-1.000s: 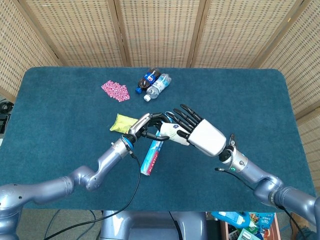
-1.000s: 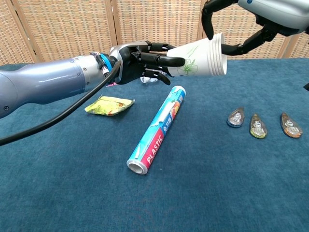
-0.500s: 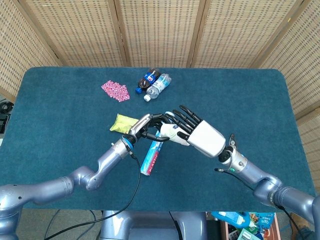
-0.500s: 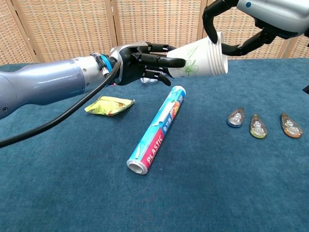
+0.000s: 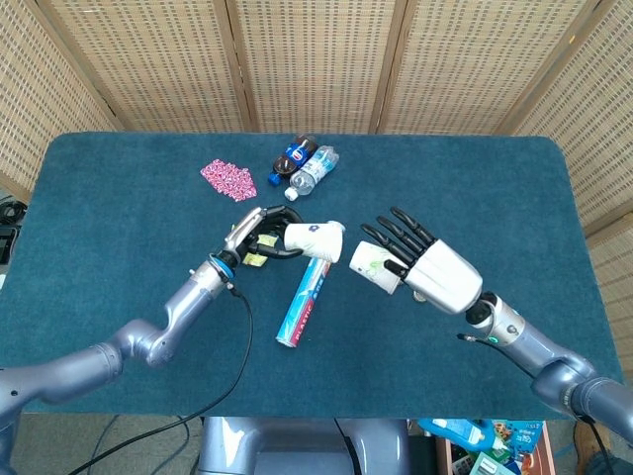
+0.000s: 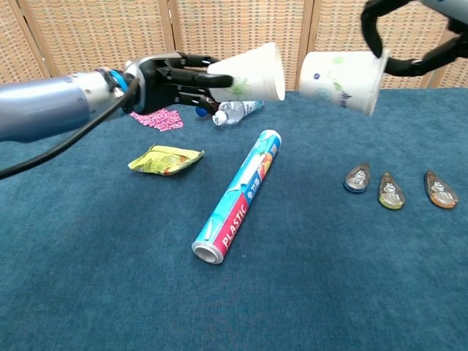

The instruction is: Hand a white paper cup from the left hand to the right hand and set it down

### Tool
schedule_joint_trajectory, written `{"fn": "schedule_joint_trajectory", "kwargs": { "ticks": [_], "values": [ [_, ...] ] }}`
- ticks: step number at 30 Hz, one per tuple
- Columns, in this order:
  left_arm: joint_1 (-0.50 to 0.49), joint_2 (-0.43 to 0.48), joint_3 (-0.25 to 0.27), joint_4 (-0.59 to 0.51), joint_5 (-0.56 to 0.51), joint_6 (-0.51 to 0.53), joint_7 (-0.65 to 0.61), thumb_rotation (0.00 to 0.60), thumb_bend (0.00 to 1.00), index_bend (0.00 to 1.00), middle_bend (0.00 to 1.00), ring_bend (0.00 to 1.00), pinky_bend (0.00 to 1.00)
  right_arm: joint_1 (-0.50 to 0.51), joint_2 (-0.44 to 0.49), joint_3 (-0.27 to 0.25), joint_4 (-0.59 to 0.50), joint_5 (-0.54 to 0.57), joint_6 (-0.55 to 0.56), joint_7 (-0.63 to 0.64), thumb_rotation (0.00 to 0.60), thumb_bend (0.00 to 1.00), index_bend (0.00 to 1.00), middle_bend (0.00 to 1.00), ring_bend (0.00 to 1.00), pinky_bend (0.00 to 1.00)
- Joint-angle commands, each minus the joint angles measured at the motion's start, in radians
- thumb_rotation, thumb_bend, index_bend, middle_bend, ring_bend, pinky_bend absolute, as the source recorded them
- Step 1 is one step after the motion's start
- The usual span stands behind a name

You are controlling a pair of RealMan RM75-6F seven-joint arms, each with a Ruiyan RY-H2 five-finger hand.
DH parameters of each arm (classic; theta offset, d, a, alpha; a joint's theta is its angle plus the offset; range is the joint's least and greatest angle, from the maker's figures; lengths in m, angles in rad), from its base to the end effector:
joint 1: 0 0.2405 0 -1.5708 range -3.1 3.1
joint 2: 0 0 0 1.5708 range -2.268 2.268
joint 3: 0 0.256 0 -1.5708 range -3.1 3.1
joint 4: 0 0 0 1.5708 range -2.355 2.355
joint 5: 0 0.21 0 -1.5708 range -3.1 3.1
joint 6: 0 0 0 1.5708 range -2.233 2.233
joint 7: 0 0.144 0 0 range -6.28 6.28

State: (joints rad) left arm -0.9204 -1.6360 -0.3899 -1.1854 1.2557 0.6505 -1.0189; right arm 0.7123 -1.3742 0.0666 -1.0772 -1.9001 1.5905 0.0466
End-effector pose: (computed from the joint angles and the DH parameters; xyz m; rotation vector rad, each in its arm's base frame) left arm -0.0852 0.4211 -0.0226 -1.3472 -2.1291 -1.5743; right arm -0.1635 -0.3388 0.1105 1.9216 0.0517 1.3890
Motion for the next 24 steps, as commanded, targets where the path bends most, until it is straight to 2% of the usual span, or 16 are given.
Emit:
{"fn": "schedule_joint_trajectory", "kwargs": {
  "ticks": [1,5,9,14,16,20,24],
  "values": [
    [0.022,0.040,0.010,0.012,0.020,0.013,-0.005,0.600,0.19,0.49,0.52,0.49,0.47,-0.015,0.015,-0.010,0.014,-0.001,0.012,0.003,0.600,0.60,0.67,0.06,0.06,0.03],
    [0.045,0.092,0.028,0.028,0.049,0.039,0.019,0.600,0.19,0.49,0.52,0.49,0.47,-0.032,0.038,-0.025,0.033,-0.005,0.020,0.000,0.600,0.60,0.67,0.07,0.06,0.03],
    [0.081,0.157,0.073,0.082,0.100,0.103,0.137,0.600,0.19,0.49,0.52,0.49,0.47,-0.046,0.080,-0.057,0.062,-0.026,0.007,-0.026,0.600,0.60,0.67,0.07,0.07,0.03],
    [0.133,0.221,0.146,0.130,0.154,0.193,0.376,0.600,0.19,0.49,0.52,0.49,0.47,-0.036,0.147,-0.111,0.069,-0.096,-0.036,-0.105,0.600,0.60,0.67,0.10,0.08,0.03],
    [0.156,0.240,0.169,0.137,0.149,0.215,0.512,0.600,0.19,0.49,0.52,0.49,0.47,-0.024,0.174,-0.131,0.057,-0.130,-0.064,-0.153,0.600,0.60,0.67,0.10,0.08,0.03],
    [0.197,0.251,0.187,0.105,0.081,0.239,0.784,0.600,0.19,0.49,0.52,0.49,0.47,0.011,0.219,-0.166,0.001,-0.186,-0.152,-0.242,0.600,0.60,0.67,0.11,0.09,0.04],
    [0.216,0.255,0.197,0.066,0.012,0.231,0.945,0.600,0.19,0.49,0.52,0.49,0.47,0.050,0.251,-0.187,-0.060,-0.219,-0.253,-0.312,0.600,0.60,0.67,0.11,0.09,0.04]
  ]
}}
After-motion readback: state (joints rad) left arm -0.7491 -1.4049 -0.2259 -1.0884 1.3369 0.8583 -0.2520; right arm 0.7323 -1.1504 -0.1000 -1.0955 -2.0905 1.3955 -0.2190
